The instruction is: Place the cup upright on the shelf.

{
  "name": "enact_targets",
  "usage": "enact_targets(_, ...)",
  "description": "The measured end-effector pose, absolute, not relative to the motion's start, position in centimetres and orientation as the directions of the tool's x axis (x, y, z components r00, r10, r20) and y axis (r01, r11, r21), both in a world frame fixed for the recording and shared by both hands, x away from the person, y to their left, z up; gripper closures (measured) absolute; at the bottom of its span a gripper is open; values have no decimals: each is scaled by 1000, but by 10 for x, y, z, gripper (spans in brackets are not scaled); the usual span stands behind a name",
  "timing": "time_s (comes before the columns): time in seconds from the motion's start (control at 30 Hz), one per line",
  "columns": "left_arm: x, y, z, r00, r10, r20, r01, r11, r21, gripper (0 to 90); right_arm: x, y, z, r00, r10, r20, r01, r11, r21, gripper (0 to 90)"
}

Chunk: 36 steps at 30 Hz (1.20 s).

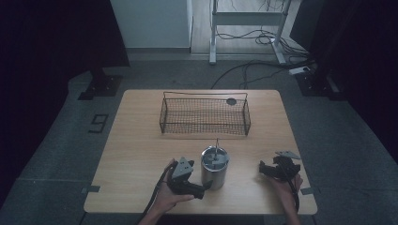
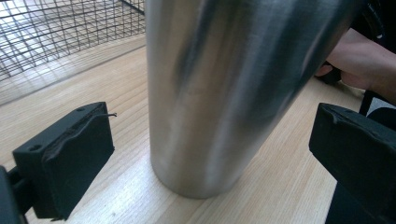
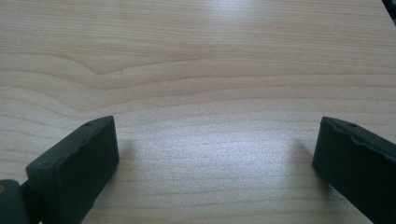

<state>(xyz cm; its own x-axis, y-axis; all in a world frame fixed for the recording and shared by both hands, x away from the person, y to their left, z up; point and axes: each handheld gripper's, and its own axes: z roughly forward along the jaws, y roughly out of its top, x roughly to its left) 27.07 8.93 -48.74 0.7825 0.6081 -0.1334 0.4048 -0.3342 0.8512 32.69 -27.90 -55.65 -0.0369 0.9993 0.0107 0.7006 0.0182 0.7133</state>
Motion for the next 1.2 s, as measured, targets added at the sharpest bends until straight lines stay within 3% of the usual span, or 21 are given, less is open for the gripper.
enact_targets(1.2,293,41,-495,777,625,-80,375,-357,856,0,327,-279,-557,-33,999,11,700,15,714,1)
